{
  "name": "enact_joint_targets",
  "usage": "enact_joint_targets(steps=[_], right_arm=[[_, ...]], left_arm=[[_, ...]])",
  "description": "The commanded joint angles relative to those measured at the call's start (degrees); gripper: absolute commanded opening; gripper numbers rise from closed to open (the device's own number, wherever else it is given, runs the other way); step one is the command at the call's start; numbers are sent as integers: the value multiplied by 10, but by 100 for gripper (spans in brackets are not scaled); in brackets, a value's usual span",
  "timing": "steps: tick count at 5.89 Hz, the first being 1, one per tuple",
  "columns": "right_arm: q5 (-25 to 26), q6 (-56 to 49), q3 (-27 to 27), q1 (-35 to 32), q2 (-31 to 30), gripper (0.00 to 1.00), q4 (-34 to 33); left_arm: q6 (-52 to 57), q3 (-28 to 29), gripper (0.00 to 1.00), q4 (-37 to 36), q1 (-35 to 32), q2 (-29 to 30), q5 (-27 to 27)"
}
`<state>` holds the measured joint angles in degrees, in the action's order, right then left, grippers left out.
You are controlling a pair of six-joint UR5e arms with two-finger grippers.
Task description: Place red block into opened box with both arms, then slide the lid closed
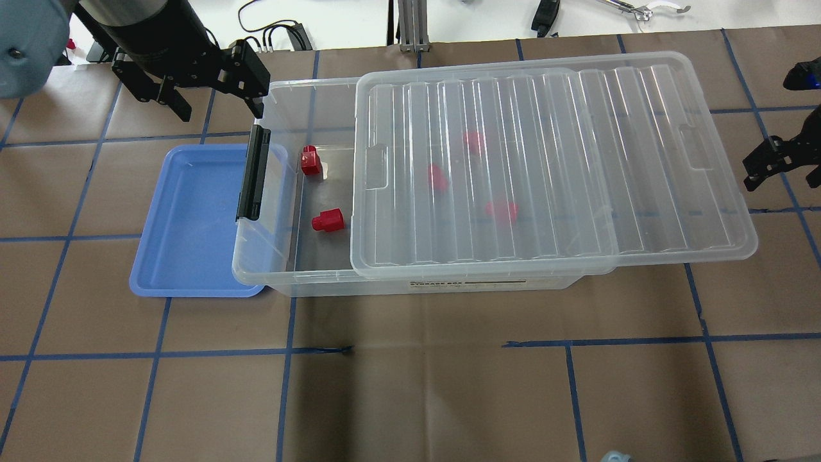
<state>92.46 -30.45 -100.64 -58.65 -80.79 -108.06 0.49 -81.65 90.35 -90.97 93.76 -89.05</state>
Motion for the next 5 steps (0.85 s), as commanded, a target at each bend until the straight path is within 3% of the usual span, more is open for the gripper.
enact_joint_targets(steps=[1, 5], right_arm=[[-20, 26, 0, -19, -2, 100, 1], [-18, 65, -3, -61, -11, 100, 9]], left_arm=[[-1, 0, 98, 0, 0, -1, 0], [-1, 0, 98, 0, 0, -1, 1]])
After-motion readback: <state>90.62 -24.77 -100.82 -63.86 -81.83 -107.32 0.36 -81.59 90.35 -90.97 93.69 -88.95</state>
